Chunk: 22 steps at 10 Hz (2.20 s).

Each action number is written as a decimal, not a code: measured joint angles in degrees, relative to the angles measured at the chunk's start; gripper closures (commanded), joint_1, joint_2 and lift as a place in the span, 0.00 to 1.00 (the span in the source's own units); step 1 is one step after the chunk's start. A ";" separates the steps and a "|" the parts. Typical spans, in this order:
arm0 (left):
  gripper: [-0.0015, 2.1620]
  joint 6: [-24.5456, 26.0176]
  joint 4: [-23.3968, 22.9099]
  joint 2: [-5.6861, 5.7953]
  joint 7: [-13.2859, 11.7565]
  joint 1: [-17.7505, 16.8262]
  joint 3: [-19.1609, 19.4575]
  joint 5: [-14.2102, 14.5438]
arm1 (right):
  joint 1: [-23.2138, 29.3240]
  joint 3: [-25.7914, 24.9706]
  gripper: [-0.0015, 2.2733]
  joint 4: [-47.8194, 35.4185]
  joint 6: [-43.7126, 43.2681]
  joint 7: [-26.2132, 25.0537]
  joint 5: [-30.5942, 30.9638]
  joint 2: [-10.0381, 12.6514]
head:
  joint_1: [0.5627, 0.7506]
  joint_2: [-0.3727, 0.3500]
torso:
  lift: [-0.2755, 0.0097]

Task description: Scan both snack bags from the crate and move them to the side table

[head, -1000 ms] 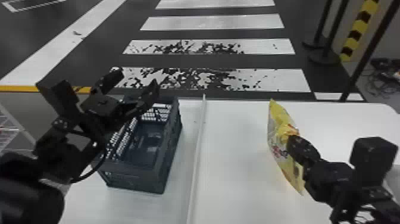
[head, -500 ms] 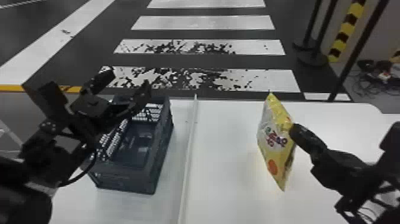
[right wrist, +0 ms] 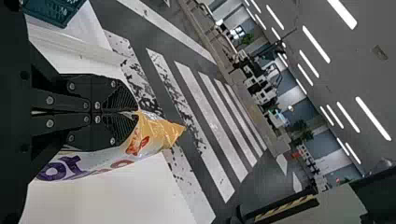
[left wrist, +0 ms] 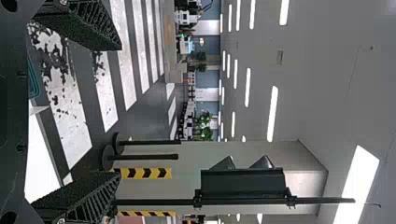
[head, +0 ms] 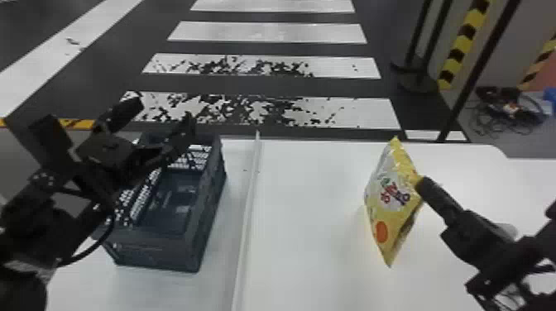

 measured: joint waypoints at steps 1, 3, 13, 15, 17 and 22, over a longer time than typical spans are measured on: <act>0.02 -0.30 -0.03 0.00 0.00 0.04 -0.19 -0.36 | 0.50 -1.69 0.98 1.40 0.75 -0.33 -3.00 0.33 | 0.70 0.51 | 0.63; 0.02 -0.77 -0.17 -0.16 0.02 0.08 -0.58 -0.90 | 0.75 -5.50 0.97 4.15 4.52 -0.84 -10.59 1.22 | 0.70 0.49 | 0.63; 0.02 -2.07 -0.73 -1.05 -0.45 0.98 -1.24 -1.97 | 6.29 -7.12 0.02 2.45 -2.02 -9.74 -9.17 0.82 | 0.70 0.36 | 0.63; 0.02 -2.04 -1.37 -1.08 -0.69 1.72 -1.21 -2.12 | 5.43 -6.08 0.02 2.16 -5.14 -9.32 -3.09 -1.76 | 0.70 0.33 | 0.63; 0.02 -2.03 -1.87 -0.90 -0.70 2.28 -1.09 -2.18 | 2.51 -5.91 0.10 4.68 -5.14 0.11 0.68 -3.94 | 0.70 0.34 | 0.63; 0.02 -2.01 -3.39 0.41 -0.70 4.82 -0.66 -2.56 | -16.25 -2.46 0.94 18.34 16.74 21.50 16.14 -2.68 | 0.70 0.49 | 0.63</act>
